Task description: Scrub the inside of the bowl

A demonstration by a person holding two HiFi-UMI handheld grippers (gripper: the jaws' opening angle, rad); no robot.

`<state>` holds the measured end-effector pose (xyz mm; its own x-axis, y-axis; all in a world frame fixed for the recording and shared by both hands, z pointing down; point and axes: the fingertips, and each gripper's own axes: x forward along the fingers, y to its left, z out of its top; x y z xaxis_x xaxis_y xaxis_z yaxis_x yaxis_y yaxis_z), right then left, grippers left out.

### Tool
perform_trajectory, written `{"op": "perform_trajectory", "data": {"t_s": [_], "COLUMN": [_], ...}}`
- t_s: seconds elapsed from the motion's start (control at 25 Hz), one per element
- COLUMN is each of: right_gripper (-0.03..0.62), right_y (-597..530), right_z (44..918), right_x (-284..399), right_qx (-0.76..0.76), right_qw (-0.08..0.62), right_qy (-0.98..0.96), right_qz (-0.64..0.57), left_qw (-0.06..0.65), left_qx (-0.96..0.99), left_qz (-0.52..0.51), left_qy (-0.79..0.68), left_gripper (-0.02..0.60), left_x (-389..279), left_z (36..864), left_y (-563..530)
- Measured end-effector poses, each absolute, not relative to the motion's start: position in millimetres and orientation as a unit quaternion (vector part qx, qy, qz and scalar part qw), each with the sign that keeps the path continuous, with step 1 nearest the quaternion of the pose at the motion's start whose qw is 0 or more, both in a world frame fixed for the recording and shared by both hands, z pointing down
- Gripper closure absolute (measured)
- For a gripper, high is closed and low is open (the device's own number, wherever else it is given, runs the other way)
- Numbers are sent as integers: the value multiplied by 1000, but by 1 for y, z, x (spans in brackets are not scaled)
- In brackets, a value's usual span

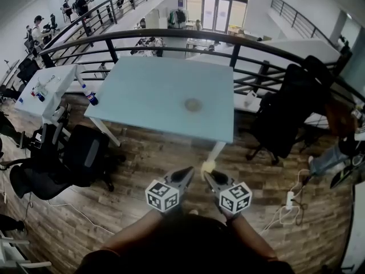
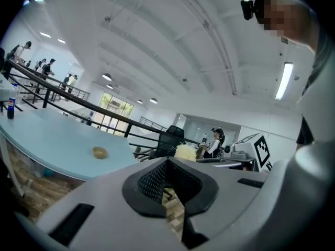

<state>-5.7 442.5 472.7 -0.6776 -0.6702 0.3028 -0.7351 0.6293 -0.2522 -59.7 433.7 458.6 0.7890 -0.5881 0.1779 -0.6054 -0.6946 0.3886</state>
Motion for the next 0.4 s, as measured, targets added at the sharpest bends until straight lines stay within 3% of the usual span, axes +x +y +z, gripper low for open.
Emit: {"op": "perform_trajectory", "data": {"t_s": [0.4], "right_gripper": [530], "right_y": [424], "right_z": [471], "right_x": [5], "right_qx": [390], "right_qw": [79], "right_qy": [-901], "right_qz": [174], "left_qw": [207], "left_qx": [920], "left_qz": [25], "left_qy": [-332], "left_gripper": [583], "left_x": [-53], "left_z": [459], "left_y": [416]}}
